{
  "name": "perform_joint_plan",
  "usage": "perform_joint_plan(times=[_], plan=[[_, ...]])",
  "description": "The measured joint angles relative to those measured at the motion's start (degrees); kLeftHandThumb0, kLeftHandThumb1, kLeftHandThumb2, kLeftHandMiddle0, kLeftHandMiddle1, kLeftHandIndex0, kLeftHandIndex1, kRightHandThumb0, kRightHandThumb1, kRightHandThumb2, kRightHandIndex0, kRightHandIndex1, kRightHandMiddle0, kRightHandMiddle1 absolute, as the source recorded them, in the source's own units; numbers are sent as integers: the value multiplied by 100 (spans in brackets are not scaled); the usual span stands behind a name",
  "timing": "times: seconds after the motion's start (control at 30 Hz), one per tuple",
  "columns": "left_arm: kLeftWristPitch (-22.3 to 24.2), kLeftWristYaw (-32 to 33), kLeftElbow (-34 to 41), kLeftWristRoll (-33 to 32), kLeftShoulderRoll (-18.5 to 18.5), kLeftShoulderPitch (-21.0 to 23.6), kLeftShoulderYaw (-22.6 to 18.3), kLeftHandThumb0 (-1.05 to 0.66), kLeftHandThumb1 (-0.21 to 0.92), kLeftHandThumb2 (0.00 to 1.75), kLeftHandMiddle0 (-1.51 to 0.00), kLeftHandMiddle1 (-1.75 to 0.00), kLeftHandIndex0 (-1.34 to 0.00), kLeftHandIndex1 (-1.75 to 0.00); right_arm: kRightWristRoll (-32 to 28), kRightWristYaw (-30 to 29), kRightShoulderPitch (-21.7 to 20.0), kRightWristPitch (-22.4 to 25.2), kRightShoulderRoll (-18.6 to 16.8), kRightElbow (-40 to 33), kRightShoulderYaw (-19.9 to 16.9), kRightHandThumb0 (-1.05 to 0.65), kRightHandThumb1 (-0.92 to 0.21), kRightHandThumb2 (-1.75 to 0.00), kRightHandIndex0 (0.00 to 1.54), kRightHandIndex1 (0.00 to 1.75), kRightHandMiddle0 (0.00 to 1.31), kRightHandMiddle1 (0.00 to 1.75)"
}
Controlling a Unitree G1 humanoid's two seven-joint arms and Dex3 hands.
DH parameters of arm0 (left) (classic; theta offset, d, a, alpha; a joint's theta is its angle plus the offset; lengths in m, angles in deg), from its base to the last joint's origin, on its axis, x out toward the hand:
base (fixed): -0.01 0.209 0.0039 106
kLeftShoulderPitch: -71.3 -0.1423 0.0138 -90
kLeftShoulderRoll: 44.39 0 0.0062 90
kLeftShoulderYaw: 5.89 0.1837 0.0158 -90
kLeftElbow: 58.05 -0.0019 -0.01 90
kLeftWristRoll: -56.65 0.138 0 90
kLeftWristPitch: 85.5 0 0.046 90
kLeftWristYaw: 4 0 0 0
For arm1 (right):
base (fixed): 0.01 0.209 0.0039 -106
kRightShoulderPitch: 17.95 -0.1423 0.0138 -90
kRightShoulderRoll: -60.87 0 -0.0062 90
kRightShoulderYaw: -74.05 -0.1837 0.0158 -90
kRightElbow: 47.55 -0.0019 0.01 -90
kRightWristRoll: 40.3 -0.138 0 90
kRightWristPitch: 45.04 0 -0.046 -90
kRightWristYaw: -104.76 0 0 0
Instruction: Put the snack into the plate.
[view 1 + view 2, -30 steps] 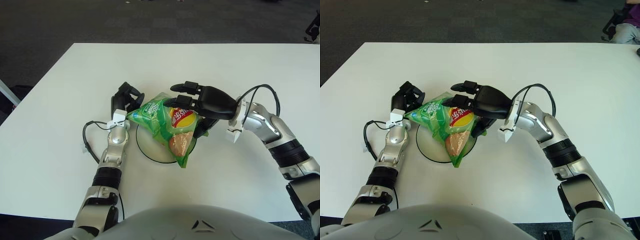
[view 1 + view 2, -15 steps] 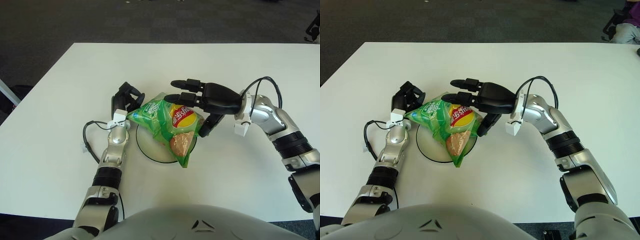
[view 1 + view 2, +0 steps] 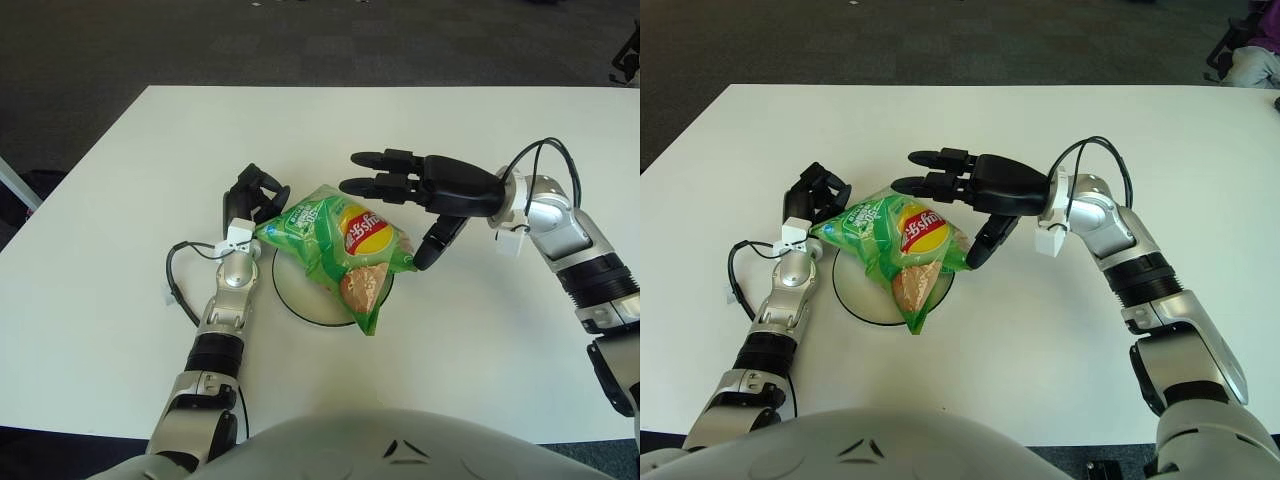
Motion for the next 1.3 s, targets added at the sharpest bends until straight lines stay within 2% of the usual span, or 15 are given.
perform_joint_plan(times=[0.13,0.47,0.83,1.03,1.3], plan=[[0,1,-4,0,0,0,-1,-23,92,26,-97,-175,-73,-175,-341,305,-24,-16,236,110,-163,-48,-92,-21,0,0,5,0],[-46,0,-112,-22,2,53,-9,-24,92,25,-97,-175,-74,-175,-231,366,-27,-50,492,152,-781,-51,-92,-21,0,0,2,0],[-198,-4,-234,-57,17,136,-35,-25,92,25,-97,-175,-75,-175,-80,397,-30,742,447,172,-1021,-44,-92,-13,0,0,4,1],[-256,-5,-265,-90,31,150,-48,-25,92,25,-97,-175,-75,-175,-308,355,-10,1390,153,438,-1160,-41,-92,-13,3,1,10,4],[-277,-9,-270,-121,36,155,-48,-26,92,25,-96,-175,-75,-175,-754,-149,269,2477,-637,429,-1514,-35,-92,-7,18,2,16,6]])
